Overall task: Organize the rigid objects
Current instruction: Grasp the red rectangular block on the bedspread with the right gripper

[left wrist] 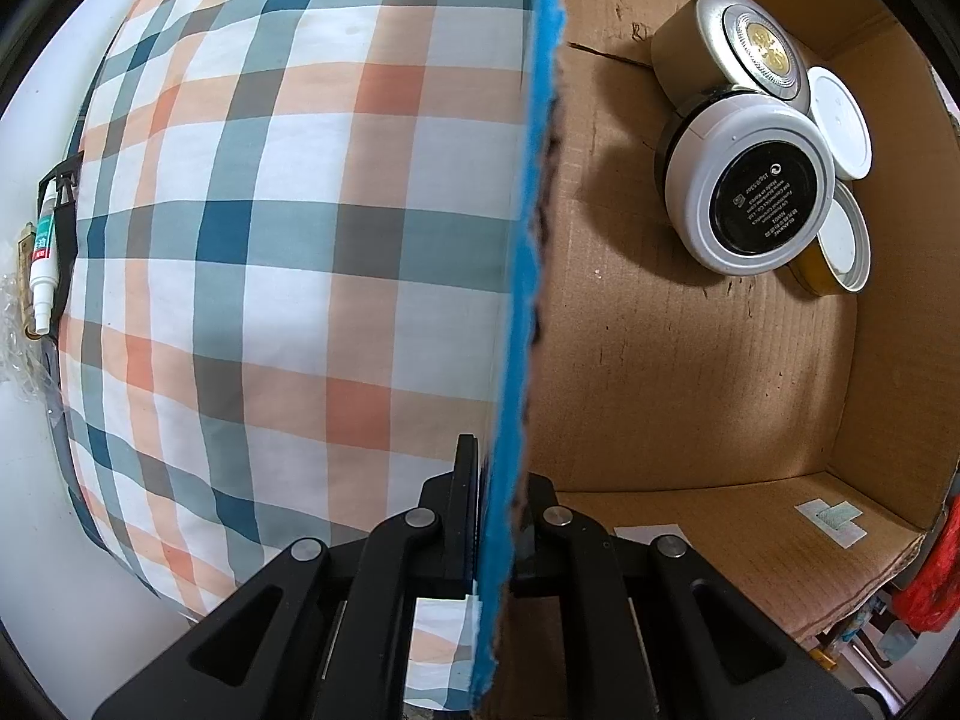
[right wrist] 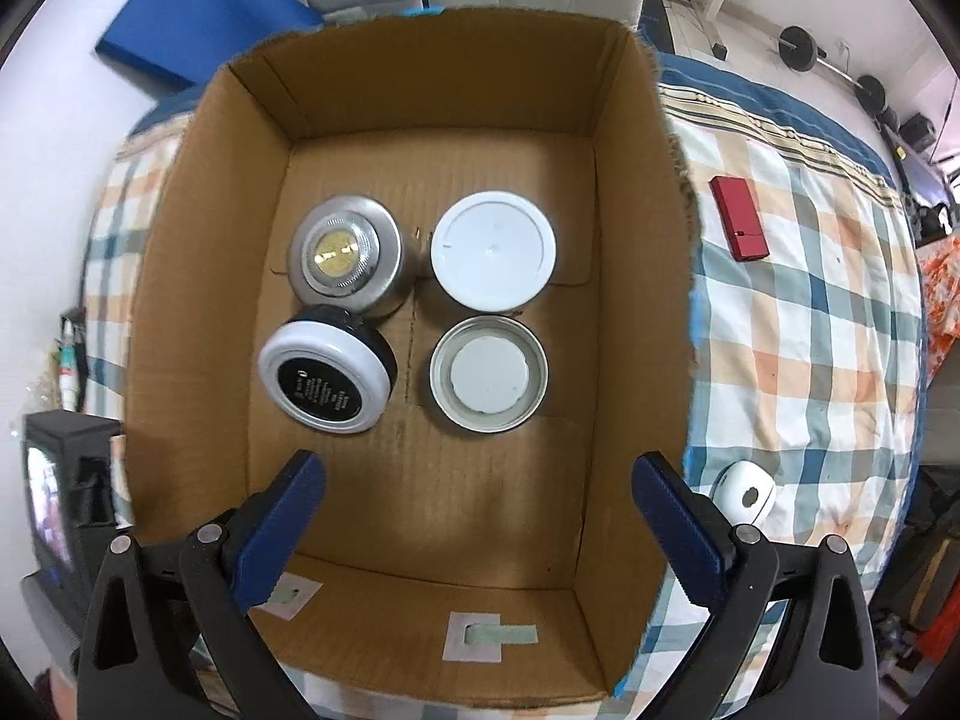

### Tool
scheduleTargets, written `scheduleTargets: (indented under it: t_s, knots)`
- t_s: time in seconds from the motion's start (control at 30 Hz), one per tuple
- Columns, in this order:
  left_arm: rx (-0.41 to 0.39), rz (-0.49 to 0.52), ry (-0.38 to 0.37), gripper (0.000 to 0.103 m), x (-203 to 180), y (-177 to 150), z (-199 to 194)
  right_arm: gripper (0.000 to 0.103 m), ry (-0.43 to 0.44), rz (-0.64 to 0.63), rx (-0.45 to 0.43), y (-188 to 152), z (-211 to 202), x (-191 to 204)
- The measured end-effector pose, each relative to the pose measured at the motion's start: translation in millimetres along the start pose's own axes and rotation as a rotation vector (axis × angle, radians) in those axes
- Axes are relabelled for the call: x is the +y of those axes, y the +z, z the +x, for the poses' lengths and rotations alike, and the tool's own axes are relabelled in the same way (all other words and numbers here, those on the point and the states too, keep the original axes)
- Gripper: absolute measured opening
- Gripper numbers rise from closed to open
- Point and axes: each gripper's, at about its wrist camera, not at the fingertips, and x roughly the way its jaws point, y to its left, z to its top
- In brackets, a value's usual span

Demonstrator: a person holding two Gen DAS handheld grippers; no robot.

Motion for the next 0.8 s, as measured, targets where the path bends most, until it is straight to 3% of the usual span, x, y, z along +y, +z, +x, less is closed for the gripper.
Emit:
scheduleTargets:
  t_s: [0.23,0.4,0.5,0.57,0.6,0.8]
  knots:
    - [0.0,-0.005,-0.001,0.004,0,-1,0,0.103,0.082,0.166,-0.073,-2,-40,-67]
    - [0.001,-0.012,0.002,0.004,0,-1,1,0.103,0.039,0.303,-0.128,15,-41,-137]
    - [0.004,-0.022,-0.001,0.005,1,-1,1,0.101,-0.005,0.328,-0.172,40,-24,-169]
    - [0.006,-0.03,0.0,0.005,2,0,2,0.081,-0.011,0.337,-0.184,55,-11,-182]
    - [0.007,-0.034,0.003,0.005,2,0,2,0.077,-0.006,0.342,-0.183,64,-2,-188]
    - [0.02,-0.042,0.021,0.006,-1,2,3,0.075,0.006,0.384,-0.171,111,63,-210]
